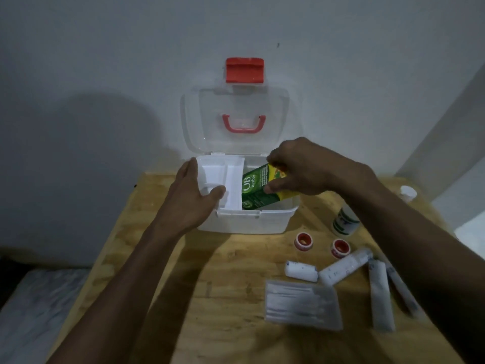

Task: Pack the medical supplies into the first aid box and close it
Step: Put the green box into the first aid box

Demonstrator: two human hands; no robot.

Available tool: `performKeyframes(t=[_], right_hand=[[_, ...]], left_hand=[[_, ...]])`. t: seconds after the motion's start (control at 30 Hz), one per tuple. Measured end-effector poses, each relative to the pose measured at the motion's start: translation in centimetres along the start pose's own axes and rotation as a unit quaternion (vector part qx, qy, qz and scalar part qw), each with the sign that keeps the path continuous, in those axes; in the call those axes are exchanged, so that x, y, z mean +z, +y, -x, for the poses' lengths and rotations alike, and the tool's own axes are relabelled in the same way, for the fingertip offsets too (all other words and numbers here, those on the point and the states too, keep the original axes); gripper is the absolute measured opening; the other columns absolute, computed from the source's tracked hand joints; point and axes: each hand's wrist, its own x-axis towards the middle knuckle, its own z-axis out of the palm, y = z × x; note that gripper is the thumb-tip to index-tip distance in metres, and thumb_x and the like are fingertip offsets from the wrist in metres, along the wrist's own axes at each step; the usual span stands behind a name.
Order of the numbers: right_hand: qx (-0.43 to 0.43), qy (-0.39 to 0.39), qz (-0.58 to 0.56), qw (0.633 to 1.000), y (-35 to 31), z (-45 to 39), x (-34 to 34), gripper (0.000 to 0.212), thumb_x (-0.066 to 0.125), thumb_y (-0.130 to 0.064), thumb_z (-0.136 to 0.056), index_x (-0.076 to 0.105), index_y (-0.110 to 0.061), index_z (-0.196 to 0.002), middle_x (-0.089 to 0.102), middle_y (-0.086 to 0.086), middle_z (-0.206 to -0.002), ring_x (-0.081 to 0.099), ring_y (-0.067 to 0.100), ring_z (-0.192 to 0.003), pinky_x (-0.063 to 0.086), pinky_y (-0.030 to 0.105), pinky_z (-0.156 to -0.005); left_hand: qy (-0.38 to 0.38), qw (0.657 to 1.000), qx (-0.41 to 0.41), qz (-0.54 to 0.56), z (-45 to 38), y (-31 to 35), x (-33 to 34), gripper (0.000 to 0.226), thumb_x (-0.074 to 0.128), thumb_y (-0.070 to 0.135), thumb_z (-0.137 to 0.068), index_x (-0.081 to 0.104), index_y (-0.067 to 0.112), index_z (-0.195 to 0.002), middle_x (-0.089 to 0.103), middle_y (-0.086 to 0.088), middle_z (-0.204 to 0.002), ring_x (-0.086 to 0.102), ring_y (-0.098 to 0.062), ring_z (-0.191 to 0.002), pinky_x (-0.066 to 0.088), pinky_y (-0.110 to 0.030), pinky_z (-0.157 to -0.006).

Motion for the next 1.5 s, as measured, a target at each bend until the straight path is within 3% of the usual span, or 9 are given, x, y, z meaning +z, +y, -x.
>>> performKeyframes(t=[0.13,0.33,0.43,0.6,0.77,0.87,1.07,1.37,1.5], right_hand=[[-0.008,-0.019,-0.024,1.000,-0.4,-1.0,1.8,0.042,0.071,-0.052,-0.081,0.067,-0.014,-0.098,0.064,0.002,-0.091,0.058,0.017,-0.074,0.048,0.032,-0.061],[0.003,-0.042,-0.089,0.995,-0.3,-1.3,3.6,0.050,0.073,-0.048,-0.081,0.066,-0.013,-0.116,0.067,0.003,-0.103,0.062,0.018,-0.084,0.055,0.039,-0.076],[0.005,-0.072,-0.060,0.996,-0.4,-1.8,4.0,0.055,0.077,-0.044,-0.078,0.063,-0.014,-0.123,0.065,0.004,-0.113,0.062,0.020,-0.094,0.055,0.039,-0.084],[0.008,-0.126,-0.012,0.992,-1.1,-2.5,4.1,0.043,0.071,-0.029,-0.088,0.062,-0.015,-0.128,0.065,0.006,-0.121,0.062,0.023,-0.104,0.052,0.038,-0.092],[0.094,-0.102,-0.204,0.969,-1.0,-2.5,3.7,0.048,0.052,-0.015,-0.096,0.043,-0.021,-0.143,0.053,0.007,-0.141,0.057,0.025,-0.119,0.053,0.043,-0.095],[0.154,-0.071,-0.322,0.931,-1.5,-1.9,4.0,0.051,0.048,-0.012,-0.096,0.036,-0.023,-0.144,0.058,0.010,-0.129,0.064,0.026,-0.102,0.060,0.045,-0.077],[0.150,-0.041,-0.374,0.914,-2.3,-1.2,4.4,0.059,0.049,-0.015,-0.096,0.022,-0.023,-0.148,0.066,0.010,-0.119,0.065,0.021,-0.102,0.054,0.041,-0.092],[0.100,-0.028,-0.376,0.921,-3.6,-0.9,5.2,0.073,0.050,-0.027,-0.100,-0.002,-0.033,-0.152,0.056,0.007,-0.138,0.055,0.025,-0.121,0.037,0.033,-0.099],[0.087,-0.029,-0.358,0.929,-4.0,-1.0,5.5,0.073,0.048,-0.032,-0.101,-0.004,-0.031,-0.153,0.060,0.006,-0.113,0.056,0.017,-0.102,0.042,0.033,-0.097]], left_hand=[[-0.002,1.000,-0.004,-0.011,-0.1,0.0,0.2,0.073,0.063,0.044,-0.089,0.027,0.021,-0.148,0.034,0.000,-0.153,0.040,-0.020,-0.131,0.032,-0.026,-0.086],[-0.009,1.000,-0.003,-0.001,-0.3,-0.1,0.2,0.069,0.064,0.042,-0.088,0.028,0.025,-0.144,0.037,0.002,-0.150,0.045,-0.021,-0.129,0.047,-0.036,-0.092],[-0.003,1.000,0.004,0.000,-0.3,-0.3,0.3,0.069,0.064,0.042,-0.089,0.027,0.025,-0.144,0.036,0.003,-0.151,0.043,-0.019,-0.128,0.040,-0.028,-0.087],[-0.007,1.000,0.008,0.017,-0.3,-0.7,0.5,0.069,0.065,0.040,-0.088,0.028,0.025,-0.145,0.036,0.003,-0.149,0.043,-0.020,-0.129,0.040,-0.028,-0.087],[-0.003,0.999,0.021,0.031,-0.4,-0.9,0.6,0.066,0.066,0.038,-0.087,0.031,0.025,-0.141,0.041,0.003,-0.144,0.040,-0.008,-0.115,0.041,-0.026,-0.085],[-0.001,0.999,0.018,0.040,-0.4,-0.9,0.6,0.066,0.067,0.038,-0.086,0.032,0.025,-0.141,0.042,0.003,-0.143,0.041,-0.008,-0.114,0.041,-0.026,-0.086],[0.007,0.999,0.014,0.048,-0.4,-0.7,0.6,0.066,0.068,0.036,-0.086,0.035,0.022,-0.141,0.043,0.001,-0.142,0.046,-0.017,-0.122,0.041,-0.026,-0.086],[0.010,0.999,0.002,0.039,-0.5,-0.4,0.9,0.066,0.068,0.038,-0.086,0.034,0.024,-0.140,0.043,0.002,-0.141,0.048,-0.019,-0.123,0.040,-0.025,-0.084],[0.016,0.999,0.003,0.028,-0.7,-0.7,1.0,0.067,0.067,0.041,-0.086,0.032,0.024,-0.141,0.043,0.002,-0.142,0.047,-0.019,-0.124,0.038,-0.025,-0.085]])
